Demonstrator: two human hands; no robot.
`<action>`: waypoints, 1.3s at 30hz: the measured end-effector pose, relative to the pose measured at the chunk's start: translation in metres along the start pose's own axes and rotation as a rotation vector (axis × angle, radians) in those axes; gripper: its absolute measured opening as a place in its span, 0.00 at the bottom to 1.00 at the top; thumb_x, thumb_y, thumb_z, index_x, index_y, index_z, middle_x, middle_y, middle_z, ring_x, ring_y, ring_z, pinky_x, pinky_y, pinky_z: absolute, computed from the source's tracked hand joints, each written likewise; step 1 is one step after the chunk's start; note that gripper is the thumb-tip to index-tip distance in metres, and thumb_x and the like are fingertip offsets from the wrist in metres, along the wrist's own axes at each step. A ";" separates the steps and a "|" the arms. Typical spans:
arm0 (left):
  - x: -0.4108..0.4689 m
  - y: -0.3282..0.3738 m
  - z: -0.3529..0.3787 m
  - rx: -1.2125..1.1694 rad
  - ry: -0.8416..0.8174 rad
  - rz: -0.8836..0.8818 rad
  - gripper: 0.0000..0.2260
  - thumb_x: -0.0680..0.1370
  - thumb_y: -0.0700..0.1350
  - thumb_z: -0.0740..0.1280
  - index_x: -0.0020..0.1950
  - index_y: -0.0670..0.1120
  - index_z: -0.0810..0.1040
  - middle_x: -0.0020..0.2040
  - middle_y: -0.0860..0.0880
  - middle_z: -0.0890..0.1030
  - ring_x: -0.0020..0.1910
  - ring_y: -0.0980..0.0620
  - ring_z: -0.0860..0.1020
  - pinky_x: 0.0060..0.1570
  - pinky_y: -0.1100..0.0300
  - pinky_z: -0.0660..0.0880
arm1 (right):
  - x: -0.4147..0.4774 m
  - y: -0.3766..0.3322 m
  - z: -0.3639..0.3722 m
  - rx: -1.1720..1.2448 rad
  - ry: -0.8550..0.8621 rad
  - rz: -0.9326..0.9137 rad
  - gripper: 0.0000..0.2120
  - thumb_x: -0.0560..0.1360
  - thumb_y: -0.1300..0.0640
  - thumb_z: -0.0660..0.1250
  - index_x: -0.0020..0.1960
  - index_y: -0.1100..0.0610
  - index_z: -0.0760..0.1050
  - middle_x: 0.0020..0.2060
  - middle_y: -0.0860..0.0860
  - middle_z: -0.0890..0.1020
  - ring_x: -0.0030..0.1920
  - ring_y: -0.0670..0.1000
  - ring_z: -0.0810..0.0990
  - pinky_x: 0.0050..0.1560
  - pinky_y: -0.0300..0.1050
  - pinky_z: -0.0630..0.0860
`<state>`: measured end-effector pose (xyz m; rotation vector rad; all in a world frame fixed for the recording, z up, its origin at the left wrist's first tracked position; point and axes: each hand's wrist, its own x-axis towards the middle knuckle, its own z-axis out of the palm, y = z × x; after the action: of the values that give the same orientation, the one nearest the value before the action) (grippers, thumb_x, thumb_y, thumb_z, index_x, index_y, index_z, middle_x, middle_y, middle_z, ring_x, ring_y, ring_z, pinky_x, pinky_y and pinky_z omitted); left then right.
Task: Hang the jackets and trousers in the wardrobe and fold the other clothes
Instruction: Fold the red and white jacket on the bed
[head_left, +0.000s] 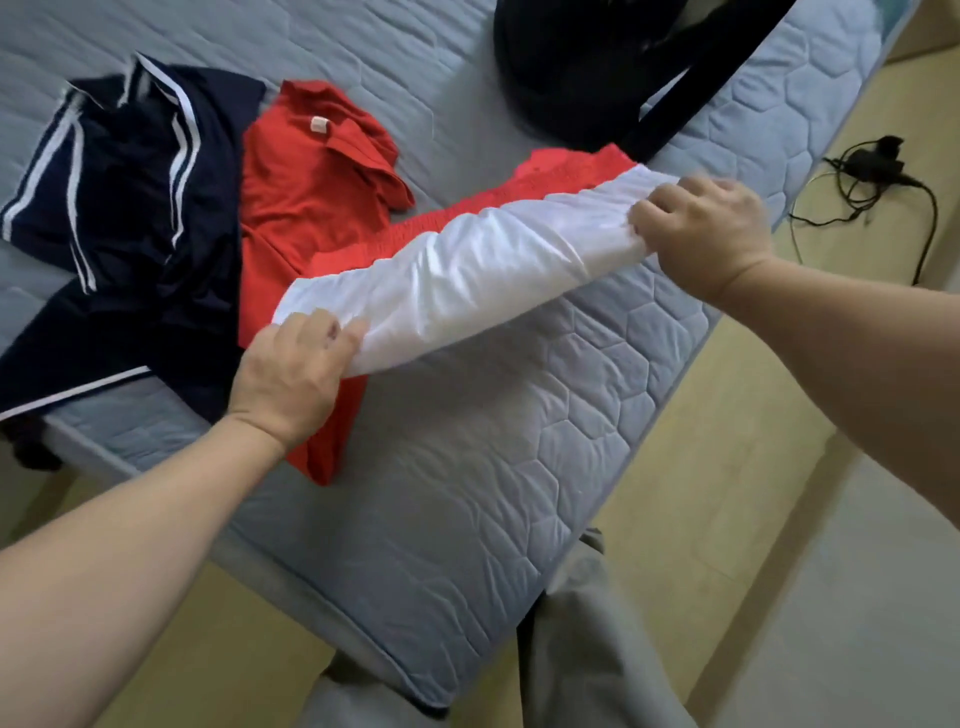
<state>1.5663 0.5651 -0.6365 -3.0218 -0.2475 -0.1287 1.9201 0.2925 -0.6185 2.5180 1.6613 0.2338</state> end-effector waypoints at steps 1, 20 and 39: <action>-0.013 0.011 0.016 -0.004 -0.001 0.026 0.15 0.78 0.36 0.61 0.63 0.44 0.77 0.48 0.41 0.78 0.35 0.41 0.74 0.31 0.48 0.67 | -0.011 -0.005 0.015 -0.030 -0.009 -0.030 0.09 0.73 0.65 0.61 0.49 0.58 0.79 0.45 0.58 0.81 0.43 0.62 0.80 0.39 0.53 0.75; 0.054 0.116 0.093 -0.323 -0.303 -0.325 0.28 0.78 0.55 0.65 0.75 0.44 0.68 0.74 0.42 0.69 0.69 0.40 0.70 0.65 0.44 0.68 | 0.036 -0.101 0.109 0.432 -0.418 0.209 0.35 0.72 0.58 0.65 0.77 0.52 0.60 0.77 0.56 0.62 0.75 0.63 0.62 0.71 0.63 0.63; 0.137 0.129 0.142 -0.332 -0.464 -0.245 0.32 0.79 0.62 0.61 0.79 0.50 0.60 0.74 0.44 0.66 0.72 0.42 0.66 0.69 0.42 0.65 | 0.059 -0.076 0.131 0.385 -0.672 0.206 0.19 0.74 0.49 0.60 0.63 0.49 0.76 0.60 0.52 0.75 0.61 0.57 0.72 0.62 0.56 0.65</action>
<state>1.7338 0.4759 -0.7777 -3.2913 -0.6979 0.5744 1.8999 0.3752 -0.7565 2.5765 1.2550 -0.8959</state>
